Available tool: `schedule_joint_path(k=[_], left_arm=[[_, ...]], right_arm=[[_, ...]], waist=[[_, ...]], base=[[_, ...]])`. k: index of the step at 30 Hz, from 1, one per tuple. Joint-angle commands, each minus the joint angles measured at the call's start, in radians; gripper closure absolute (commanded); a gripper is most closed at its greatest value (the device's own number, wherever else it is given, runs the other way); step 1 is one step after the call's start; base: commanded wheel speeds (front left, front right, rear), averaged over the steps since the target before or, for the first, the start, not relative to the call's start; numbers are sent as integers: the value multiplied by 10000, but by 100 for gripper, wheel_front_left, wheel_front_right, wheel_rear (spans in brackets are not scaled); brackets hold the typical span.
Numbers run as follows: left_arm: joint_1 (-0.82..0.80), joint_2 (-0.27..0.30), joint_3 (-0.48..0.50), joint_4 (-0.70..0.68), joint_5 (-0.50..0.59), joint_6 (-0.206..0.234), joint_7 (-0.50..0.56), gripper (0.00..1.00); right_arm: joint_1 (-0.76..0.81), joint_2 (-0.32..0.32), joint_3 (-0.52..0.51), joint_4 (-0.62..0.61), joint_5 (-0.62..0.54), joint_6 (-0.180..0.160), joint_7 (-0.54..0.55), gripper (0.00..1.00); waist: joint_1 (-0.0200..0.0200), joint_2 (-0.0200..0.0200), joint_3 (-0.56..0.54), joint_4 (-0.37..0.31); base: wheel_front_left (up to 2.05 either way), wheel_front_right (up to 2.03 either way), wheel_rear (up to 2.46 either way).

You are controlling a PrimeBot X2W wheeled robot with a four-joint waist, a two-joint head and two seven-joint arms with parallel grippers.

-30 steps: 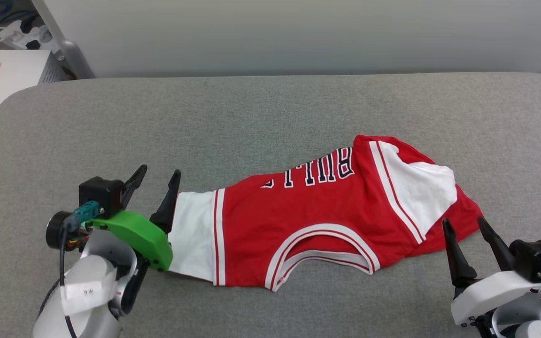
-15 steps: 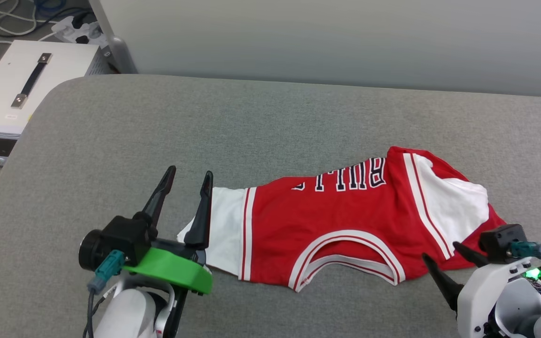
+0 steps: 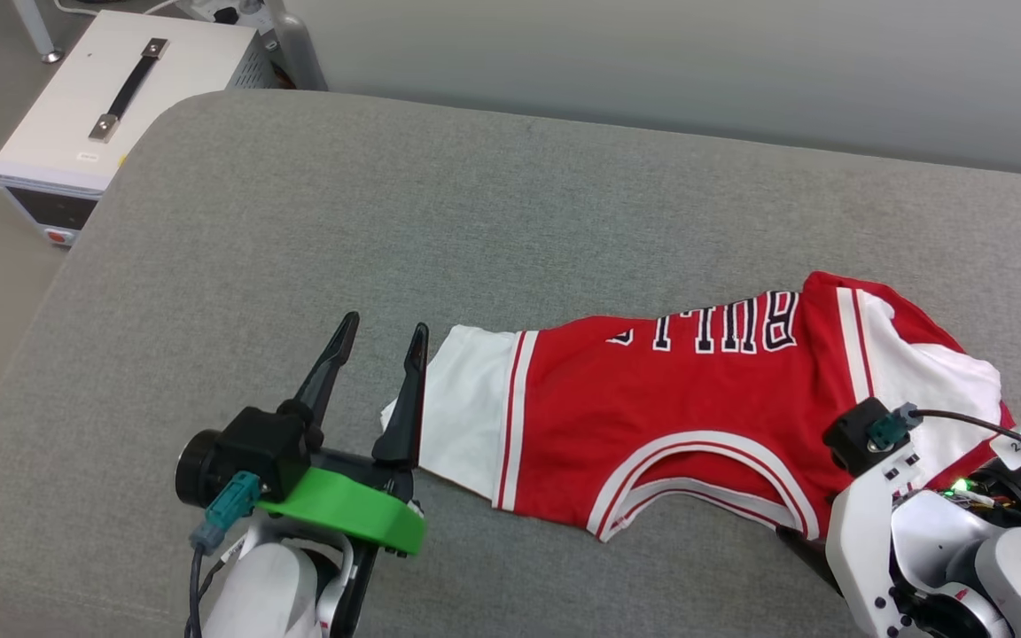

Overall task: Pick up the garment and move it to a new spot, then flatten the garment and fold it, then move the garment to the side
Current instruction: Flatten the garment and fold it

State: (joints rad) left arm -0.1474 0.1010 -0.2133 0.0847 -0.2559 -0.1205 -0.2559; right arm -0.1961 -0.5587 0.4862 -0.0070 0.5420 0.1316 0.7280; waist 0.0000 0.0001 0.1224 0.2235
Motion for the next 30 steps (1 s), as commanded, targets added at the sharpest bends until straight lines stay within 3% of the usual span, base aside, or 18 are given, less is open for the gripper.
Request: schedule_joint_path(k=[1,11,12,13,19,23,30], left_arm=[[-161,-56,66,24,105,-64,-58,0],[-345,-179,66,127,143,-98,-58,0],[-360,-179,48,137,135,-98,-58,0],[-374,-180,34,147,123,-98,-58,0],[-271,-181,56,299,89,-100,-58,0],[-156,-179,89,380,62,-100,-58,0],[137,-151,176,404,40,-101,-59,0]], right_arm=[[-234,-77,124,198,48,-9,33,0],[-692,-166,715,1519,353,-9,-39,0],[-709,-179,778,1577,389,-9,-14,53],[-728,-198,840,1618,440,-9,-13,100],[-761,-382,654,1352,710,-9,-248,100],[-604,-502,-32,709,978,-9,-176,100],[512,-741,-1849,-1011,934,-9,1423,100]], waist=[[0,-1,169,199],[0,-1,524,478],[0,-1,539,487],[0,-1,547,492],[0,-1,280,297],[0,-1,-42,42],[0,-1,-500,-472]], base=[[0,0,0],[0,0,0],[0,0,0],[0,0,0],[0,0,0],[0,0,0],[0,0,0]])
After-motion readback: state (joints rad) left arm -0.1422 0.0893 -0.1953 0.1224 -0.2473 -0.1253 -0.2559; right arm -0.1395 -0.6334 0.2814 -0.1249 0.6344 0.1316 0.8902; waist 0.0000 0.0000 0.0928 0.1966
